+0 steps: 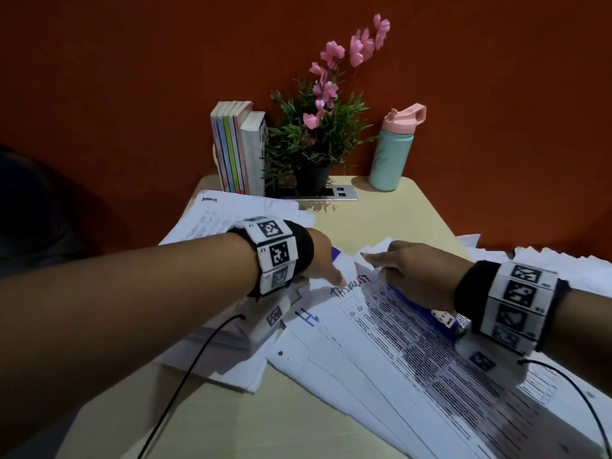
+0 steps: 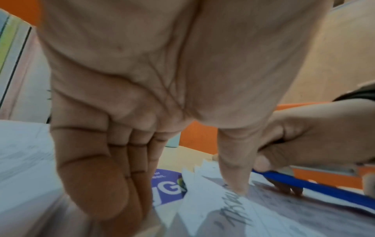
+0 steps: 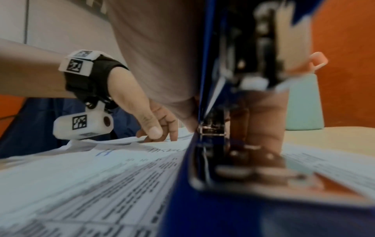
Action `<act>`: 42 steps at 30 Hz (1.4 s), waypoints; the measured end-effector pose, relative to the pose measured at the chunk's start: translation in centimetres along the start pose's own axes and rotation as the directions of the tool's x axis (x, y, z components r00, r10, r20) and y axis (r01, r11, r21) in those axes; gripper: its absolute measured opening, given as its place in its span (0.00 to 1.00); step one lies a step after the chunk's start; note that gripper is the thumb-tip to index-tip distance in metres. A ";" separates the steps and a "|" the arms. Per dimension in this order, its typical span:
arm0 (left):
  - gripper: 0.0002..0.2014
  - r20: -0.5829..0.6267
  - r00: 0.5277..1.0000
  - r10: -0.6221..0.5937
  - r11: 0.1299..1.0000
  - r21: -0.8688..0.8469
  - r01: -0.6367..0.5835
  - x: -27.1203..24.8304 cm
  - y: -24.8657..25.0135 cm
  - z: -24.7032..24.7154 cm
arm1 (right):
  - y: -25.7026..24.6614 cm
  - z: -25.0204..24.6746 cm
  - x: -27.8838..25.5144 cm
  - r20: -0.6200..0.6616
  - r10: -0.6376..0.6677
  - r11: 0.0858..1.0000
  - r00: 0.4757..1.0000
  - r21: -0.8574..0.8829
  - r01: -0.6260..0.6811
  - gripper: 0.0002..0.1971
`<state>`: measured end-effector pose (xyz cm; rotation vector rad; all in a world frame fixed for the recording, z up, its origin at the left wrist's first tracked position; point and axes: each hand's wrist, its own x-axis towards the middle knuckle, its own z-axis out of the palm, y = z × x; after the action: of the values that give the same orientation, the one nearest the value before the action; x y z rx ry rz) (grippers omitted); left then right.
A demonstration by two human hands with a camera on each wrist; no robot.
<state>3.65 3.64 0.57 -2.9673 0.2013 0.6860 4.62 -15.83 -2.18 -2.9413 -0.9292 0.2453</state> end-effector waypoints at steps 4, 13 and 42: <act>0.24 0.059 0.998 -0.010 1.000 0.003 0.010 -0.7 1.3 0.7 | 0.6 0.0 -0.3 -0.018 0.069 0.995 0.997 0.067 -0.067 0.22; 0.13 -0.098 0.992 0.082 0.996 -0.025 -0.084 -0.7 1.5 -1.3 | 1.0 -0.8 -1.4 -0.038 0.020 0.994 0.999 0.111 -0.016 0.21; 0.50 0.074 0.902 0.426 0.863 0.267 -0.429 -0.2 -1.2 2.9 | -2.0 -0.6 -4.8 0.199 -0.329 0.928 0.923 -0.110 0.355 0.24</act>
<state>2.44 5.22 -1.88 -2.6594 0.9003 0.6496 -0.29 -16.95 -0.71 -2.8436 -1.5260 0.4441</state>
